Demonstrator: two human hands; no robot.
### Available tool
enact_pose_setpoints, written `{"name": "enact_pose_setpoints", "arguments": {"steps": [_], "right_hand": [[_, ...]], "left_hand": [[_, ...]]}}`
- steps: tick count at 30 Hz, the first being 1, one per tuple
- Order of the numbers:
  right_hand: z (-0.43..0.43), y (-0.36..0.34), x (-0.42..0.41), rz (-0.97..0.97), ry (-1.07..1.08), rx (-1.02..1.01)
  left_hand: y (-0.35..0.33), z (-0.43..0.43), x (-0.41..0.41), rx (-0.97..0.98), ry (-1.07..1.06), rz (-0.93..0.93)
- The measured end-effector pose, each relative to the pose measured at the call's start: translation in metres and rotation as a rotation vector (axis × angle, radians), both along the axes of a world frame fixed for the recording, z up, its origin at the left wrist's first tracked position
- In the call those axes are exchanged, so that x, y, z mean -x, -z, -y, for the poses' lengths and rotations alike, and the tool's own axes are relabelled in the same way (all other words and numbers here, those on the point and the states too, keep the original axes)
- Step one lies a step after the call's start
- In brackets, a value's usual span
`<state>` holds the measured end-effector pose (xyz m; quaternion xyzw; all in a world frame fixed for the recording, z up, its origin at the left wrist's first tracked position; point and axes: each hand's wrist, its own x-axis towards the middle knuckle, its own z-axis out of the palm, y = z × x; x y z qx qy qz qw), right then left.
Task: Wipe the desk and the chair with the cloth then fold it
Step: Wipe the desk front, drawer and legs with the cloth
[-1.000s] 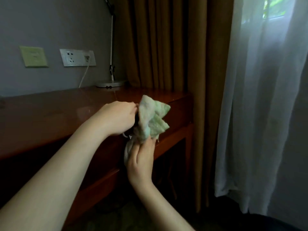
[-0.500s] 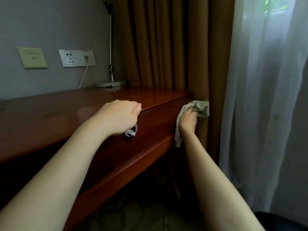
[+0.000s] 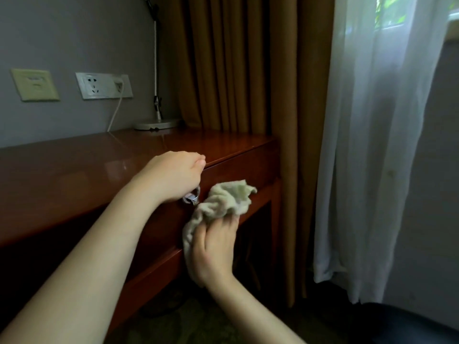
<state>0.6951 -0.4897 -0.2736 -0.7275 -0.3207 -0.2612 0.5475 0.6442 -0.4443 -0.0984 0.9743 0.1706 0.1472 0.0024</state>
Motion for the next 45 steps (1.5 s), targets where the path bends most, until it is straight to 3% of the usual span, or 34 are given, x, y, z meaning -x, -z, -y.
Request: {"name": "enact_pose_setpoints", "arguments": {"steps": [4, 10, 13, 18, 22, 25, 32, 34, 39, 42, 45], "right_hand": [[-0.004, -0.012, -0.017, -0.058, -0.026, -0.195], [-0.003, -0.059, -0.102, 0.043, 0.064, -0.316], [0.005, -0.077, -0.15, -0.131, 0.076, -0.364], [0.014, -0.074, -0.19, -0.595, 0.146, -0.446], [0.02, -0.067, -0.184, -0.69, 0.11, -0.405], [0.024, -0.083, -0.173, -0.587, 0.075, -0.348], [0.01, -0.096, -0.086, 0.135, -0.136, -0.161], [0.005, -0.064, -0.068, 0.102, -0.179, -0.18], [-0.002, 0.008, -0.014, -0.307, -0.049, -0.317], [0.0, 0.018, 0.033, -0.303, -0.15, -0.356], [0.011, 0.024, 0.087, -0.116, -0.338, -0.169]], "left_hand": [[0.001, 0.001, 0.002, 0.047, 0.016, 0.042], [0.003, -0.001, 0.004, 0.065, 0.05, 0.074], [0.004, -0.004, 0.005, 0.085, 0.067, 0.094], [0.004, -0.007, 0.005, 0.11, 0.084, 0.095], [0.003, -0.006, 0.006, 0.121, 0.088, 0.093], [0.003, -0.005, 0.006, 0.121, 0.089, 0.085], [-0.001, -0.007, 0.005, 0.196, 0.074, 0.16], [-0.003, -0.005, 0.009, 0.218, 0.054, 0.21], [0.005, 0.002, 0.033, 0.09, -0.07, 0.287], [0.022, 0.013, 0.059, -0.051, -0.153, 0.354], [0.04, 0.018, 0.082, -0.195, -0.173, 0.446]]}}
